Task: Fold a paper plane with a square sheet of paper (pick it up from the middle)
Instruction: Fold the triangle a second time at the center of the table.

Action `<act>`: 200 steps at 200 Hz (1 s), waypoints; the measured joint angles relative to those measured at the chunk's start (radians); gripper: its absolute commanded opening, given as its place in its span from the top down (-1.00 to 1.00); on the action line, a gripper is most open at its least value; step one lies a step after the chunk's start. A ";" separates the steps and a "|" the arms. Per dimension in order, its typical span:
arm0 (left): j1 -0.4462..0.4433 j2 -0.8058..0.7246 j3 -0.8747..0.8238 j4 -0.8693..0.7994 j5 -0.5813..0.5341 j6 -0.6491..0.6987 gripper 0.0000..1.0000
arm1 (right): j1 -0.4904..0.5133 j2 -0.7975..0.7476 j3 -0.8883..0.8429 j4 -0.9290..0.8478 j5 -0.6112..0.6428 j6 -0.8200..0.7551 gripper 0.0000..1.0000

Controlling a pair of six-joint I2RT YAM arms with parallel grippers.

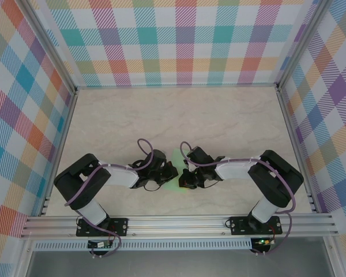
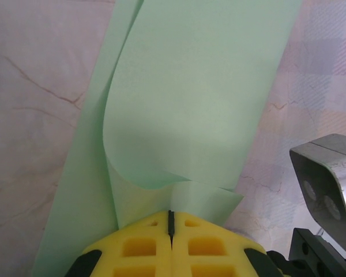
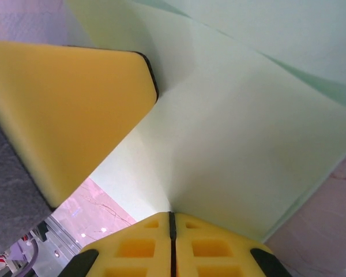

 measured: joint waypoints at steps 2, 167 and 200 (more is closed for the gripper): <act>0.001 -0.001 0.000 -0.002 0.000 0.003 1.00 | 0.000 0.000 0.000 0.000 0.000 -0.001 0.85; 0.144 0.011 0.020 -0.038 0.091 0.107 1.00 | -0.024 0.019 0.017 -0.028 -0.041 -0.093 0.85; 0.179 0.015 0.023 -0.040 0.112 0.124 1.00 | -0.032 0.024 0.027 -0.042 -0.050 -0.124 0.85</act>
